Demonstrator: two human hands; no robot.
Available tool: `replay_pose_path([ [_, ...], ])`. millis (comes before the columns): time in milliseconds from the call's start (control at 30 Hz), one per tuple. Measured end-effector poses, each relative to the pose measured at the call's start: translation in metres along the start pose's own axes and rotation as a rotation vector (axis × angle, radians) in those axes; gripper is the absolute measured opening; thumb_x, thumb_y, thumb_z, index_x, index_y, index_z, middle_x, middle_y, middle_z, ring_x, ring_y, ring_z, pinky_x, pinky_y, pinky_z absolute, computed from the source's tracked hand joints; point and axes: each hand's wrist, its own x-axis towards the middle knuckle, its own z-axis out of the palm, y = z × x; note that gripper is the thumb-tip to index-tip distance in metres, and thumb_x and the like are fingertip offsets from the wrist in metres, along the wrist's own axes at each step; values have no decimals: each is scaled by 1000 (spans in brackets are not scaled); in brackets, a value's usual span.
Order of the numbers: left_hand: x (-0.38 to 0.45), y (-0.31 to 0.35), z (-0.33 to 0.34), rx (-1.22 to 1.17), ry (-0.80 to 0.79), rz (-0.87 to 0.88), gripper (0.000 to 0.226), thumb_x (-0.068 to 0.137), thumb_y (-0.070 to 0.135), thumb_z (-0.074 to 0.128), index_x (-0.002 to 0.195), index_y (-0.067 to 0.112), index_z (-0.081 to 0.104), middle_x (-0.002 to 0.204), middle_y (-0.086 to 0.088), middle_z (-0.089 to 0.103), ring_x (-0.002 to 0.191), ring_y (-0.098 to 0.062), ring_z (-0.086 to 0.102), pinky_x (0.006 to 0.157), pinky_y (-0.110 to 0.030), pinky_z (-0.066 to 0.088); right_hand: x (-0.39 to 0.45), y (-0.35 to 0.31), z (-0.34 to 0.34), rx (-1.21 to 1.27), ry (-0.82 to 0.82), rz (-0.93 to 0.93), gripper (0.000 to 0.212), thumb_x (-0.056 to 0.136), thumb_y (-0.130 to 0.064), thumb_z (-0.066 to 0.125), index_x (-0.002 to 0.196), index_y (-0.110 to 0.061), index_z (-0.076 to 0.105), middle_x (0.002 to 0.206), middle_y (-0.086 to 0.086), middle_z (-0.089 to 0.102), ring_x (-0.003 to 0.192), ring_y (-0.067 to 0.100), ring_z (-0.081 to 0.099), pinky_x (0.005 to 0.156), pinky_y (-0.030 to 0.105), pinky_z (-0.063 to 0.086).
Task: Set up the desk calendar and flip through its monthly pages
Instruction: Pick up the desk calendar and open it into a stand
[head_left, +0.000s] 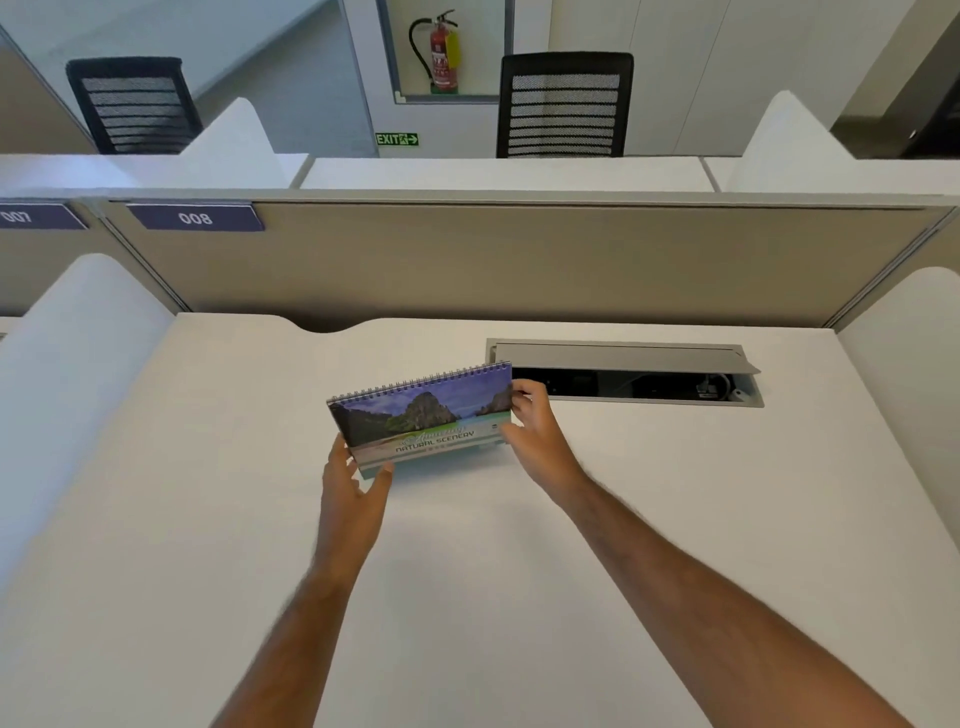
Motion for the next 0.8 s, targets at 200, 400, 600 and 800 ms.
replay_pose_path([
  [200,17,2,-2,-39,-12,1,81,100,16,70,163,41,26,159,14,47,147,-14,43,120,-46,39,31,-10,17,17,-35,8,52,83,13,47,127,-15,43,132,10,61,122,12,58,93,34,49],
  [400,31,-8,6,1,-44,-136,92,99,34,71,169,35,11,173,4,32,155,-26,36,122,-43,34,49,-10,28,21,-41,55,53,84,17,42,126,-15,43,131,7,61,108,7,60,76,26,47],
  [600,29,-12,13,39,-46,-189,96,101,42,67,169,37,0,173,3,31,150,-33,44,120,-43,36,55,2,27,8,-30,43,52,84,14,45,122,-21,45,131,6,62,101,3,62,78,37,44],
  [800,25,-18,13,91,115,-177,79,100,45,65,167,30,24,172,3,34,152,-30,42,123,-52,37,59,-2,25,-15,-56,41,49,87,8,48,124,-23,44,134,5,60,106,5,64,83,37,55],
])
